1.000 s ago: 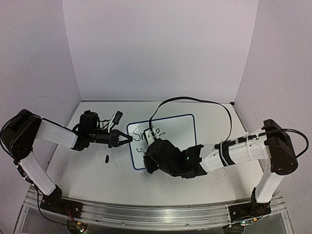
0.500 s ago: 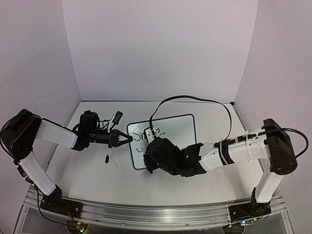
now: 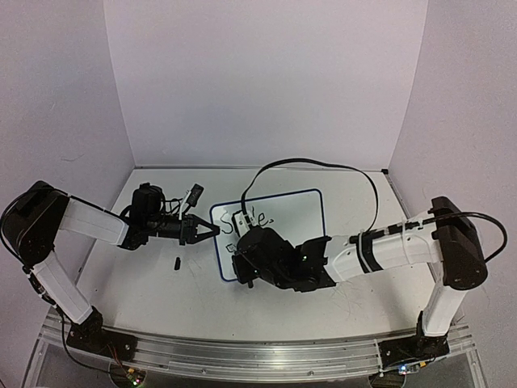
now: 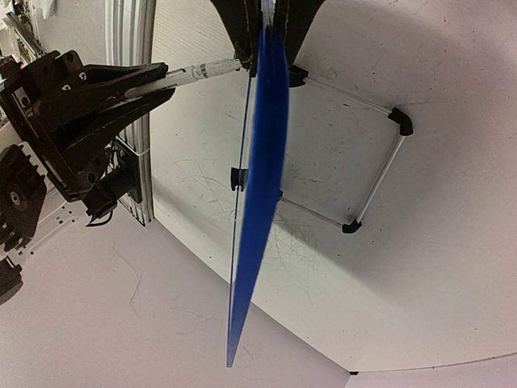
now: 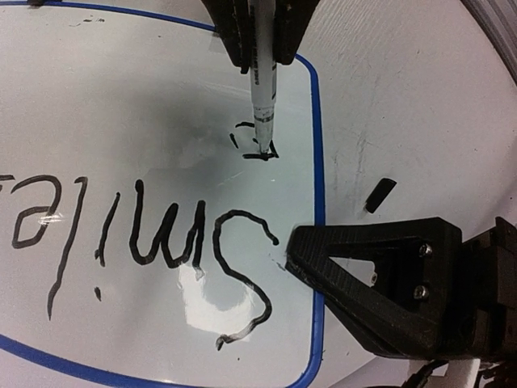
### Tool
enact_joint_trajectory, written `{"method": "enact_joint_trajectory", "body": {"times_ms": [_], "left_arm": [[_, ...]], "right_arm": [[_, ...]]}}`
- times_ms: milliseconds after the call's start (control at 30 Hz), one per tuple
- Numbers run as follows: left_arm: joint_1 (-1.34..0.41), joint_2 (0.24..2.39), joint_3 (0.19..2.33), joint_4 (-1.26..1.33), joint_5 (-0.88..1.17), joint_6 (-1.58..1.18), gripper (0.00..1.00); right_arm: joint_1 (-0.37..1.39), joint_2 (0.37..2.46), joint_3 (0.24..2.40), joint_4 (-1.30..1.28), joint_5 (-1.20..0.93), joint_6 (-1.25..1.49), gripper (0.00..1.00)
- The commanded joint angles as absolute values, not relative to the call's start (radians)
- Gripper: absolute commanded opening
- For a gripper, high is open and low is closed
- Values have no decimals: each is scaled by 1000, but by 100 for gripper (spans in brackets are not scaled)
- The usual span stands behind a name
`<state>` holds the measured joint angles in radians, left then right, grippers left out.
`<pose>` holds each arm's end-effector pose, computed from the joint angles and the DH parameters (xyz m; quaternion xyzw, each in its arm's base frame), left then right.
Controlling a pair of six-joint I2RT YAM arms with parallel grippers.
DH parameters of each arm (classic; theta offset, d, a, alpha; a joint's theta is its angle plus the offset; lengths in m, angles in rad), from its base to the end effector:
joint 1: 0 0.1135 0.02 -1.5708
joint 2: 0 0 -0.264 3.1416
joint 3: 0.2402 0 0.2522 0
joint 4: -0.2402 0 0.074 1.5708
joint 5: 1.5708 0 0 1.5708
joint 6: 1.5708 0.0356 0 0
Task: Write a sentence on the whiteboard
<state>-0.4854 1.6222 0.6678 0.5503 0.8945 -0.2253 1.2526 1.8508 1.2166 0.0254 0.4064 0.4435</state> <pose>0.2636 -0.1704 0.1741 0.3338 0.7153 -0.5112 0.3400 0.1427 0.3882 0.2094 -0.2559 0.8350 0.2215 0.4339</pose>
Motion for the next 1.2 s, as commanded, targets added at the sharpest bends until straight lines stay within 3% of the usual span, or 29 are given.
{"method": "enact_joint_trajectory", "body": {"times_ms": [0, 1167], "left_arm": [[-492, 1639, 676, 497, 835, -178, 0], [-492, 1645, 682, 497, 837, -181, 0]], "right_arm": [[1246, 1874, 1256, 21, 403, 429, 0], [1246, 1832, 1201, -36, 405, 507, 0]]}}
